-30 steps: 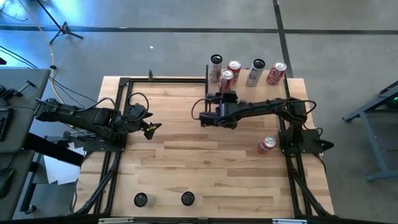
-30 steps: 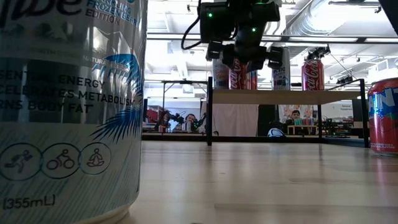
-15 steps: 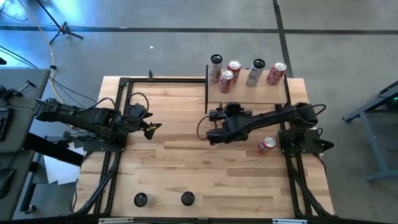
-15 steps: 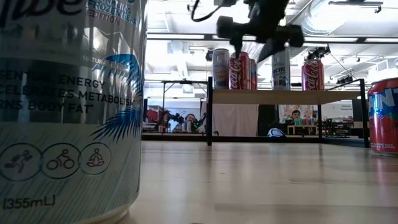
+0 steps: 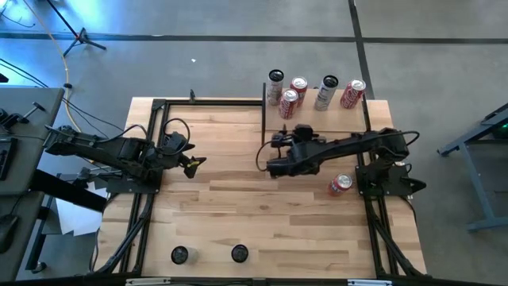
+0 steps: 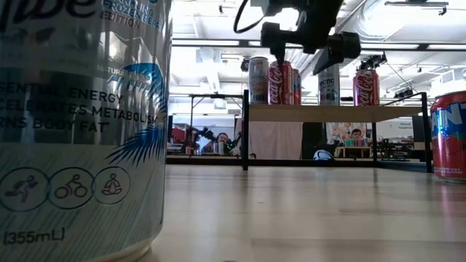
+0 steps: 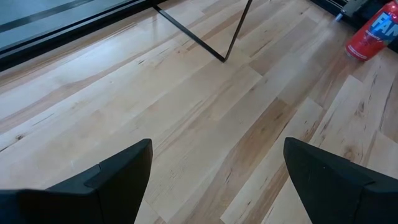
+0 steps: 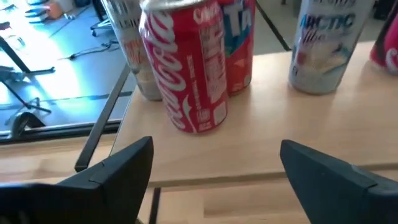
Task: Place canned beverage on shelf
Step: Put the red white soda can on the shelf aligned with the other red white soda can
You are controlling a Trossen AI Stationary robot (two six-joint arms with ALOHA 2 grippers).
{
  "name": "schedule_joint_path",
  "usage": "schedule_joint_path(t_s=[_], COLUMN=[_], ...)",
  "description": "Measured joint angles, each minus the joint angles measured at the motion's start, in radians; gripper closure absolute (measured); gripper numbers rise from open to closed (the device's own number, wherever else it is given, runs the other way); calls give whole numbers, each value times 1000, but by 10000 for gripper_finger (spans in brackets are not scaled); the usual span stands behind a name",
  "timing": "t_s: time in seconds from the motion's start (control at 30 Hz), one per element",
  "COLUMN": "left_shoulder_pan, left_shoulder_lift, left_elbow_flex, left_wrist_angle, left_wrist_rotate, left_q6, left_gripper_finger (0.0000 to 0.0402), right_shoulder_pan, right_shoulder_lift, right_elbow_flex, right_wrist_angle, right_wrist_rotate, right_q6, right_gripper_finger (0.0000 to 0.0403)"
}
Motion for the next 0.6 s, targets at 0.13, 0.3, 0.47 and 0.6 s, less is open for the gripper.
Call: schedule_joint_path(t_s=[0.13, 0.3, 0.47, 0.6], left_shoulder_pan=[0, 0, 0, 0], left_shoulder_lift=[0, 0, 0, 0], left_elbow_flex=[0, 0, 0, 0], left_wrist_angle=[0, 0, 0, 0], left_wrist_rotate=[0, 0, 0, 0], left_q6=[0, 0, 0, 0], left_gripper_finger=[64, 64, 64, 64], right_shoulder_pan=[10, 29, 25, 18], right_shoulder_lift=[6, 6, 10, 17], right_elbow_flex=[-70, -268, -412, -432], right_wrist_angle=[100, 430, 756, 859], right_wrist_rotate=[164, 413, 417, 422], right_q6=[-10, -78, -155, -302], right_gripper_finger=[63, 64, 64, 64])
